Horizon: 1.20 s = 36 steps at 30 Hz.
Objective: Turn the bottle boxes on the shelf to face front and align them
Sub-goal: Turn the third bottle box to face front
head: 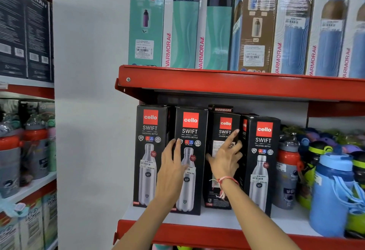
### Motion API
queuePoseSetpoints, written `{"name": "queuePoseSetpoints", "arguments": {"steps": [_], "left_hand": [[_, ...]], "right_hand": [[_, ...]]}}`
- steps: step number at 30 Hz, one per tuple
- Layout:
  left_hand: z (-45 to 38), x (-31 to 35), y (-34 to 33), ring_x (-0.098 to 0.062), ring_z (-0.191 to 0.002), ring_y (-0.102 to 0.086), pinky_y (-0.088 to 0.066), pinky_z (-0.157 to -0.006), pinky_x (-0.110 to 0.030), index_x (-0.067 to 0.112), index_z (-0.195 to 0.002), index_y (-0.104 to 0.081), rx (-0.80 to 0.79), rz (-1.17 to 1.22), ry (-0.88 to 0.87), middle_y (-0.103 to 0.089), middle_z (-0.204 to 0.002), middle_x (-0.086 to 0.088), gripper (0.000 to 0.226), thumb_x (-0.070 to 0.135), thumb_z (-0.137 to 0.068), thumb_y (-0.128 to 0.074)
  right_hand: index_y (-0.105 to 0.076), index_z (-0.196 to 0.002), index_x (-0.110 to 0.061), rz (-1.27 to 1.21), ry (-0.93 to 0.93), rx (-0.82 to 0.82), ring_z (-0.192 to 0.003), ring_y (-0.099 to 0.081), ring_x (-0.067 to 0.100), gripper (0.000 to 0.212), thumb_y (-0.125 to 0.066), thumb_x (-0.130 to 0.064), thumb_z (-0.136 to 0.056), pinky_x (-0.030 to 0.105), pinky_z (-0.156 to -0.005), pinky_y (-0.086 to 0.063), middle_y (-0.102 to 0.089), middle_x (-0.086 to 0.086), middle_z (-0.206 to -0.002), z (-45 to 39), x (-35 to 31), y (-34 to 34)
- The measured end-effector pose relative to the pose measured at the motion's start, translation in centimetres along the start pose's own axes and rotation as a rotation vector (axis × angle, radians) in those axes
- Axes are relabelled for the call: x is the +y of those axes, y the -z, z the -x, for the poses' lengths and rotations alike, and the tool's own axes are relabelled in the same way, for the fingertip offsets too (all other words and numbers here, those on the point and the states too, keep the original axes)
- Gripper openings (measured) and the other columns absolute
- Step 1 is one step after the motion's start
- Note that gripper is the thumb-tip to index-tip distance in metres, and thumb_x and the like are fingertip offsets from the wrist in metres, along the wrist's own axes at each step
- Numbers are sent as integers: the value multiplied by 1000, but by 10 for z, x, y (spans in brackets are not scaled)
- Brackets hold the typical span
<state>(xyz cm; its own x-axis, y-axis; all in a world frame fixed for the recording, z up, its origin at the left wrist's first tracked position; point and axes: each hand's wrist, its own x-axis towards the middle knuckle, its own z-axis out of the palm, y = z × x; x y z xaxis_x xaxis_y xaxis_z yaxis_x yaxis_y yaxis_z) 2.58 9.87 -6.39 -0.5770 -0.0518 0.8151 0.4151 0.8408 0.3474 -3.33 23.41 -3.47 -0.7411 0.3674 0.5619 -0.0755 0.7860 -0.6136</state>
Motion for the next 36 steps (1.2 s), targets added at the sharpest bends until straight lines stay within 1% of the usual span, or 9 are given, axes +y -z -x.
{"name": "queuePoseSetpoints", "arguments": {"steps": [7, 11, 14, 17, 19, 22, 27, 30, 36], "left_hand": [[2, 10, 2, -10, -100, -54, -53, -85, -29, 27, -147, -17, -90, 281, -35, -45, -123, 4, 77, 24, -86, -65], [9, 20, -2, -2, -110, -49, -41, -95, -20, 33, -147, -14, -224, 419, -6, -48, -126, 11, 88, 38, -79, -70], [12, 27, -7, -2, -119, -45, -39, -103, -26, 31, -148, -14, -231, 456, 13, -44, -134, 10, 93, 41, -77, -72], [9, 43, -5, -3, -130, -39, -34, -109, -25, 27, -150, -8, -282, 532, 52, -38, -145, 12, 103, 40, -74, -75], [6, 53, -3, 9, -127, -38, -32, -105, -12, 32, -149, -8, -380, 635, 54, -38, -141, 28, 103, 35, -73, -78], [2, 56, -7, 4, -127, -45, -39, -104, -23, 35, -146, -19, -415, 716, 79, -52, -135, 26, 96, 29, -72, -80], [7, 65, -20, 9, -114, -52, -41, -92, -12, 32, -145, -17, -312, 671, 141, -49, -122, 37, 93, 27, -74, -78], [4, 68, -36, -9, -101, -65, -44, -82, -7, 31, -147, -7, -331, 589, 178, -56, -121, 23, 90, 17, -83, -69], [-7, 69, -62, -25, -106, -63, -48, -88, -32, 15, -148, -9, -286, 298, 244, -61, -126, -14, 73, -2, -89, -48]], "right_hand": [[23, -144, -34, -245, 107, -58, -121, -45, 39, 129, -82, -28, -70, 48, -95, -47, -13, 22, -151, 10, 28, 33], [17, -146, -39, -410, 190, -150, -77, -50, 7, 129, -84, -26, -67, 11, -72, -40, -20, 5, -149, 25, 38, 72], [11, -147, -41, -518, 242, -154, -122, -41, 12, 130, -87, -26, -63, 23, -97, -30, -24, -1, -148, 25, 46, 95], [4, -145, -50, -641, 295, -265, -133, -32, 5, 131, -90, -30, -57, 37, -113, -26, -27, -12, -150, 16, 56, 112], [-1, -146, -49, -689, 333, -363, -129, -42, -3, 129, -91, -23, -57, 31, -109, -38, -36, -18, -146, 11, 59, 122], [-3, -147, -44, -711, 364, -468, -110, -47, -22, 123, -86, -10, -62, 8, -85, -47, -37, -35, -131, 7, 60, 129], [3, -146, -45, -599, 371, -598, -127, -40, -8, 121, -83, -9, -69, 16, -100, -40, -30, -34, -138, -9, 55, 124], [9, -147, -43, -441, 386, -556, -110, -56, -2, 121, -79, -8, -72, 33, -106, -40, -44, -41, -116, -16, 55, 115], [15, -147, -36, -177, 396, -337, -107, -61, 23, 112, -71, -9, -81, 31, -87, -45, -56, 6, -134, -15, 56, 83]]}}
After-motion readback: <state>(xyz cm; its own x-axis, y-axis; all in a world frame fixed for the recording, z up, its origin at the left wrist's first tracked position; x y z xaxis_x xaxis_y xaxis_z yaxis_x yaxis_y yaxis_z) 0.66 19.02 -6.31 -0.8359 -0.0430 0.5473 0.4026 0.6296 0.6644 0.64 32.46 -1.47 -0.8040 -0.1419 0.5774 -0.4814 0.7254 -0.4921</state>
